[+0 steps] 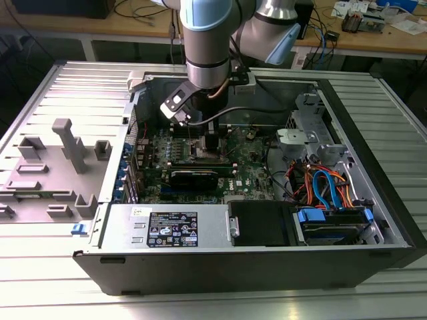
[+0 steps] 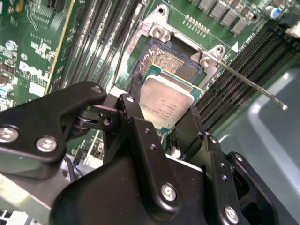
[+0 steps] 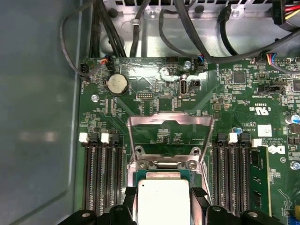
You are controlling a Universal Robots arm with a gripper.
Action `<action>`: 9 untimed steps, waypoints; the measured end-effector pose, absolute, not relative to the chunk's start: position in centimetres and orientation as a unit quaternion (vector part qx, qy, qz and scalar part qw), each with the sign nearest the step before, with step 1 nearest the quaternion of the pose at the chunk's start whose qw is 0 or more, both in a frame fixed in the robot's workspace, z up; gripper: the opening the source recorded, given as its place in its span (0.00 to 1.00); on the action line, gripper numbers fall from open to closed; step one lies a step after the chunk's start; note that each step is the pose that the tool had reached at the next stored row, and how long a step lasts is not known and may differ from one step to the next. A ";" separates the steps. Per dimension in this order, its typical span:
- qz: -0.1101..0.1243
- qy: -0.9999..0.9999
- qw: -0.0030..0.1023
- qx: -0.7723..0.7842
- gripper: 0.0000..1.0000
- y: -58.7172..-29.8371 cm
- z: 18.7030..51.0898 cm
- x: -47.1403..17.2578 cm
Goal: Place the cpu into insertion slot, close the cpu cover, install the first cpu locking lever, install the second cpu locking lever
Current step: 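Place the cpu into insertion slot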
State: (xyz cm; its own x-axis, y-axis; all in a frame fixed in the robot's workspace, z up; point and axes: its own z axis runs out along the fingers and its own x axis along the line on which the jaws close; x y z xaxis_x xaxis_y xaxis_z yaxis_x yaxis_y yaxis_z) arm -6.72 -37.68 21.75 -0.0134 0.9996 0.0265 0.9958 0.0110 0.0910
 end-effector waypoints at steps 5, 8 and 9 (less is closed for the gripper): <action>0.042 0.711 0.023 0.702 0.54 -38.0 21.7 -6.9; 0.042 0.711 0.023 0.702 0.54 -38.1 21.7 -6.9; 0.042 0.711 0.023 0.702 0.54 -38.1 21.7 -6.9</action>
State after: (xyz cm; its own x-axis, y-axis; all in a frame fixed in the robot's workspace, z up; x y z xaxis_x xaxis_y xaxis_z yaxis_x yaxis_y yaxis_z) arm -6.93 -38.08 21.67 -0.0134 0.9996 0.0264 0.9958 0.0109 0.0909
